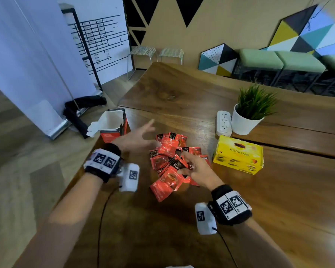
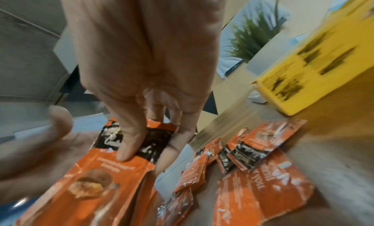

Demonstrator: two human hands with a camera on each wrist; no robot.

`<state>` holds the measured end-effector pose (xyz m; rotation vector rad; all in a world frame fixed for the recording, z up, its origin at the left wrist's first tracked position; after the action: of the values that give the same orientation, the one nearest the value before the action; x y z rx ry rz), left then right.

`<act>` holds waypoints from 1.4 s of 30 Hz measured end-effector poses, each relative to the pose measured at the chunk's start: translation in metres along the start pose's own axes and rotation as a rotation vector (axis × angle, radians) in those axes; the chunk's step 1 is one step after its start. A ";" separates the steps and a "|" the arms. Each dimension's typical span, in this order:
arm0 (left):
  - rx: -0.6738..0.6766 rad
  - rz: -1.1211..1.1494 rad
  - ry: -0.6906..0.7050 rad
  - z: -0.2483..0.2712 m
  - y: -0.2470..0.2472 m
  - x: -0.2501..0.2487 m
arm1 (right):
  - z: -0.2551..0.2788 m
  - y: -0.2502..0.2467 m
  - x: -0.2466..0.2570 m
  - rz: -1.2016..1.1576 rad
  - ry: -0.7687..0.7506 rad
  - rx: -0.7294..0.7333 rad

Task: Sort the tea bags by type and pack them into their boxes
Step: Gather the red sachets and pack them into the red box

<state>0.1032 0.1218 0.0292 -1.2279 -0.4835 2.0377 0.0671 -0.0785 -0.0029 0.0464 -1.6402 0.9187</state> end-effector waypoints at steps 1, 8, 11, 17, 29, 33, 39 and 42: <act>-0.221 -0.015 -0.052 -0.011 -0.033 0.015 | 0.004 -0.003 -0.004 -0.008 0.045 -0.025; -0.515 -0.566 -0.341 -0.038 -0.052 0.074 | 0.027 -0.007 -0.026 -0.132 0.080 -0.121; -0.646 -0.552 -0.303 -0.026 -0.049 0.075 | 0.035 -0.019 -0.022 -0.197 0.046 -0.192; -0.847 -0.676 0.106 0.025 -0.025 0.020 | 0.068 -0.070 0.015 -0.293 -0.113 -0.336; -0.014 -0.911 0.979 0.039 0.212 -0.107 | 0.146 -0.145 -0.012 0.330 -0.102 -0.404; 0.010 -0.842 0.946 0.032 0.216 -0.117 | 0.156 -0.129 -0.040 0.502 -0.007 -0.258; 0.029 -0.513 0.719 0.022 0.198 -0.091 | 0.136 -0.113 -0.049 0.713 0.001 -0.083; 0.146 -0.281 0.480 0.021 0.203 -0.081 | 0.122 -0.091 -0.053 0.769 -0.036 0.147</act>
<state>0.0341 -0.0758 -0.0381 -1.4121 -0.2524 1.4538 0.0288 -0.2343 0.0014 -0.5009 -1.6327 1.6211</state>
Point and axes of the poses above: each hand's wrist, its own z-axis away from the middle knuckle, its own y-axis out of the palm, x = y × z, the point moved 5 cm from there along -z, towards the middle knuckle, and after that the axes turned 11 degrees about -y, right-handed, at the moved point
